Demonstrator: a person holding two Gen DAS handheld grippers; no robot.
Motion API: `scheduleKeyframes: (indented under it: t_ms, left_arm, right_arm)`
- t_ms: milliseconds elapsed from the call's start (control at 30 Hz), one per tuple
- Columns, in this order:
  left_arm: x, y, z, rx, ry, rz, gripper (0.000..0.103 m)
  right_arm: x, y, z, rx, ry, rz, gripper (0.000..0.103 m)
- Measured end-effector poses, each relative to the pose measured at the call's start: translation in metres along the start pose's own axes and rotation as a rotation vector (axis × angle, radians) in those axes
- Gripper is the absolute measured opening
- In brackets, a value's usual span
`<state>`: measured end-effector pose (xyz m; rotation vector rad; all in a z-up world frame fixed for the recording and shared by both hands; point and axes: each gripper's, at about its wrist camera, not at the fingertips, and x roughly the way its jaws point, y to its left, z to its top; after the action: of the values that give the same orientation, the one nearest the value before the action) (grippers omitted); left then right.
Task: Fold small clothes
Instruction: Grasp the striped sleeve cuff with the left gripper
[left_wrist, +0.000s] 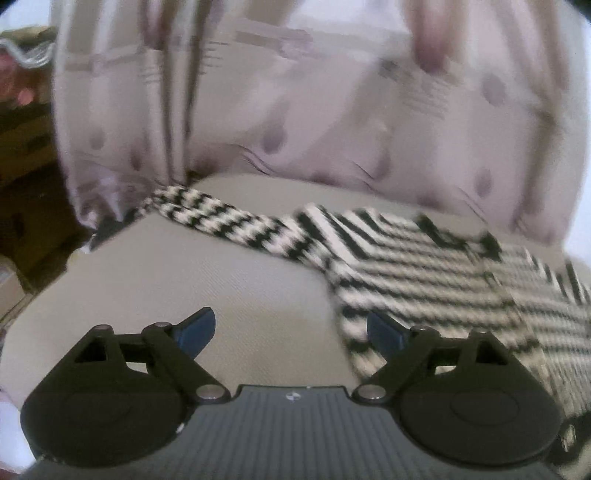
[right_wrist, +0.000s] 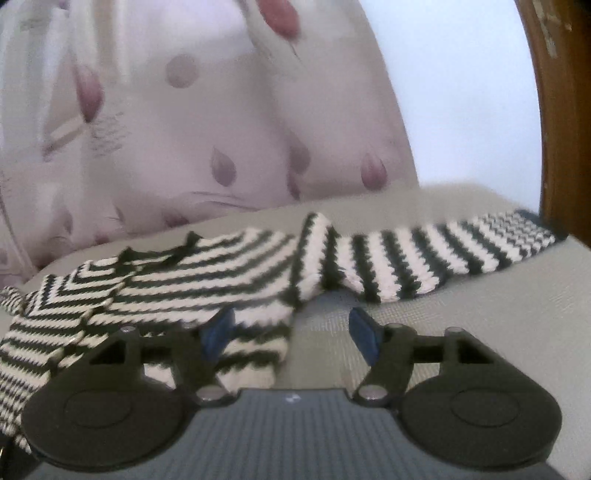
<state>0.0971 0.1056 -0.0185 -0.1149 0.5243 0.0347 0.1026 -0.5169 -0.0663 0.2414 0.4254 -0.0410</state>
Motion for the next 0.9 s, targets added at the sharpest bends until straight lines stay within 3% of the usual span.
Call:
scheduleKeyframes:
  t_ms: [100, 300, 367, 600, 900]
  left_arm:
    - [0.019, 0.027, 0.024, -0.065, -0.007, 0.037, 0.088]
    - [0.072, 0.082, 0.08, -0.046, -0.047, 0.183, 0.09]
    - [0.095, 0.107, 0.099, -0.089, -0.033, 0.227, 0.09]
    - [0.179, 0.201, 0.147, -0.393, 0.137, 0.162, 0.091]
    - [0.249, 0.233, 0.153, -0.535, 0.267, 0.178, 0.092]
  right_arm:
    - [-0.011, 0.002, -0.009, -0.011, 0.003, -0.004, 0.076]
    - [-0.014, -0.005, -0.019, 0.04, 0.025, -0.027, 0.076]
    - [-0.011, -0.007, -0.024, 0.047, 0.041, -0.034, 0.076]
    - [-0.002, 0.002, -0.035, -0.019, 0.098, -0.056, 0.077]
    - [0.006, 0.007, -0.038, -0.043, 0.132, -0.099, 0.079]
